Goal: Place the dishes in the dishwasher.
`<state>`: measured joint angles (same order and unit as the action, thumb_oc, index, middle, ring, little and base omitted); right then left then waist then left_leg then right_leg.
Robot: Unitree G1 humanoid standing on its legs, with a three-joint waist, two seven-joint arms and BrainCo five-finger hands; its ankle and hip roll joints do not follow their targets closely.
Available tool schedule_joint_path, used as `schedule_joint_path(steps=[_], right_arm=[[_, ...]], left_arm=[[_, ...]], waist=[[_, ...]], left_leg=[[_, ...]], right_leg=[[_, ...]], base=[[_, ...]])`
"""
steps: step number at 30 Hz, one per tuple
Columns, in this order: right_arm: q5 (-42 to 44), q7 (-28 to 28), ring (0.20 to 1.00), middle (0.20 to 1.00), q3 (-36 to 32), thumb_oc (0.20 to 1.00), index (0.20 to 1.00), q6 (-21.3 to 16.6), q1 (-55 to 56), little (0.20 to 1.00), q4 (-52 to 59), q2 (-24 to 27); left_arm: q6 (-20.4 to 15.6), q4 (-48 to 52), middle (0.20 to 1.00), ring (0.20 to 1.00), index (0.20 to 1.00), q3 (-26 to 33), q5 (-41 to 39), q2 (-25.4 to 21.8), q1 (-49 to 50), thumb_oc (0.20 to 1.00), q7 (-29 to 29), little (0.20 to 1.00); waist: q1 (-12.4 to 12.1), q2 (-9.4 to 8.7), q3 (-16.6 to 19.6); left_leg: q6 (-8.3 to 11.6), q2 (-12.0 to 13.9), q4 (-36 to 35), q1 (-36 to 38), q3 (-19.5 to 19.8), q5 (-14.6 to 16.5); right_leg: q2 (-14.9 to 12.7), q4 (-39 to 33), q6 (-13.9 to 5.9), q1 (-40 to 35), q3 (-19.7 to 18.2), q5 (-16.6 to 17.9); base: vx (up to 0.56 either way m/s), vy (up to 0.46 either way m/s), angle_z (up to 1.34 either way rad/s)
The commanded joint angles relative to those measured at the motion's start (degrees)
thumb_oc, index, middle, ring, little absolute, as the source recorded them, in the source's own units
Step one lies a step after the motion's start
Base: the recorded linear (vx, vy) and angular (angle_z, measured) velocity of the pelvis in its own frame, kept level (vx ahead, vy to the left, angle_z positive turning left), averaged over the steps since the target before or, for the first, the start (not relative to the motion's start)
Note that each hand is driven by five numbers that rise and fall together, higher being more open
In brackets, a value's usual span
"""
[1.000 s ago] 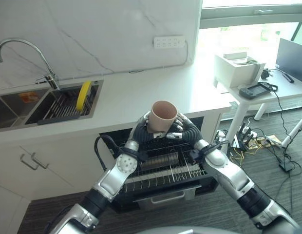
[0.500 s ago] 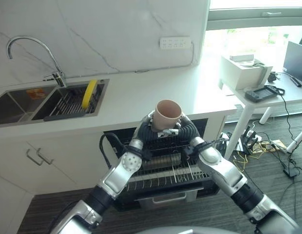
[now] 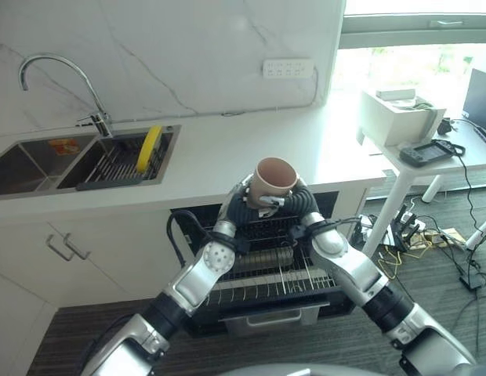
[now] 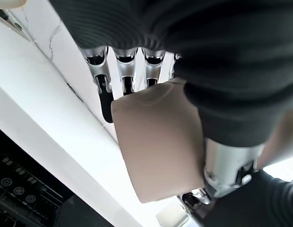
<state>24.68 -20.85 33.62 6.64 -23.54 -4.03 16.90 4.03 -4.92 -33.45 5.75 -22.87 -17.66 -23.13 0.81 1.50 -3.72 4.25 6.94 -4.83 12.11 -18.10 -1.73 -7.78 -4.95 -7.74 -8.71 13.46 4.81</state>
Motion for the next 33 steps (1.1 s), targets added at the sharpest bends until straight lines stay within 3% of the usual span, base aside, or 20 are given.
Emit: schedule_joint_path(steps=[1, 6, 7, 31, 32, 33], right_arm=[[-1.7, 0.6, 1.0, 1.0, 2.0, 1.0, 1.0, -1.6, -8.9, 1.0, -0.6, -3.9], [-1.9, 0.9, 1.0, 1.0, 2.6, 1.0, 1.0, -0.8, -10.1, 1.0, -1.8, -4.0], [-2.0, 0.9, 0.2, 0.2, 2.9, 0.2, 0.2, -1.1, -10.5, 0.2, -2.2, -4.0], [-2.7, -1.2, 0.2, 0.2, 2.9, 0.2, 0.2, -3.2, -12.3, 0.2, -0.6, -3.6], [-2.7, -1.2, 0.2, 0.2, 2.9, 0.2, 0.2, -3.3, -12.3, 0.2, -0.6, -3.7], [-2.5, -1.6, 0.2, 0.2, 2.9, 0.2, 0.2, -3.8, -12.3, 0.2, -0.5, -3.8]], left_arm=[[-2.8, -1.2, 0.2, 0.2, 0.2, -3.8, 3.6, -0.7, -9.7, 0.2, -1.4, 0.2], [-4.0, -0.3, 0.2, 0.2, 0.2, -5.4, 10.5, -1.4, -11.5, 0.2, -2.3, 0.2], [-4.3, -0.2, 0.2, 0.2, 0.2, -6.3, 11.4, -1.6, -12.5, 0.2, -2.4, 0.2], [-5.5, 0.6, 0.2, 0.2, 0.2, -11.1, 12.0, -1.1, -13.0, 0.2, 3.1, 0.2], [-5.7, 0.5, 0.551, 0.551, 0.551, -11.1, 11.8, -0.9, -13.0, 0.551, 2.9, 0.551], [-5.6, 0.4, 1.0, 1.0, 1.0, -11.2, 10.6, -0.7, -12.8, 1.0, 3.3, 1.0]], waist=[[-1.3, -3.03, -0.2], [-1.4, -3.1, -0.2], [-1.3, -3.18, -0.2], [-1.1, -2.84, -0.7], [-1.1, -2.82, -0.8], [-1.1, -2.74, -0.9]], left_leg=[[2.82, 3.4, 2.5, -0.5, 5.1, 3.9], [2.82, 3.4, 2.5, -0.6, 5.3, 3.9], [2.82, 3.3, 2.4, -0.5, 5.3, 4.0], [2.67, 3.1, 2.4, -0.7, 5.5, 4.3], [2.67, 3.1, 2.4, -0.7, 5.6, 4.3], [2.69, 3.1, 2.4, -0.8, 5.5, 4.3]], right_leg=[[-6.6, 2.7, -4.98, -0.8, 0.4, -4.0], [-6.5, 2.7, -4.91, -0.9, 0.4, -4.1], [-6.6, 2.6, -4.95, -0.9, 0.4, -4.1], [-6.7, 2.6, -5.2, -0.5, 0.5, -3.9], [-6.7, 2.6, -5.16, -0.5, 0.5, -3.9], [-6.7, 2.5, -5.19, -0.5, 0.6, -3.8]], base=[[0.0, 0.0, 0.0], [0.0, 0.0, 0.0], [0.0, 0.0, 0.0], [0.0, 0.0, 0.0], [0.0, 0.0, 0.0], [0.0, 0.0, 0.0]])
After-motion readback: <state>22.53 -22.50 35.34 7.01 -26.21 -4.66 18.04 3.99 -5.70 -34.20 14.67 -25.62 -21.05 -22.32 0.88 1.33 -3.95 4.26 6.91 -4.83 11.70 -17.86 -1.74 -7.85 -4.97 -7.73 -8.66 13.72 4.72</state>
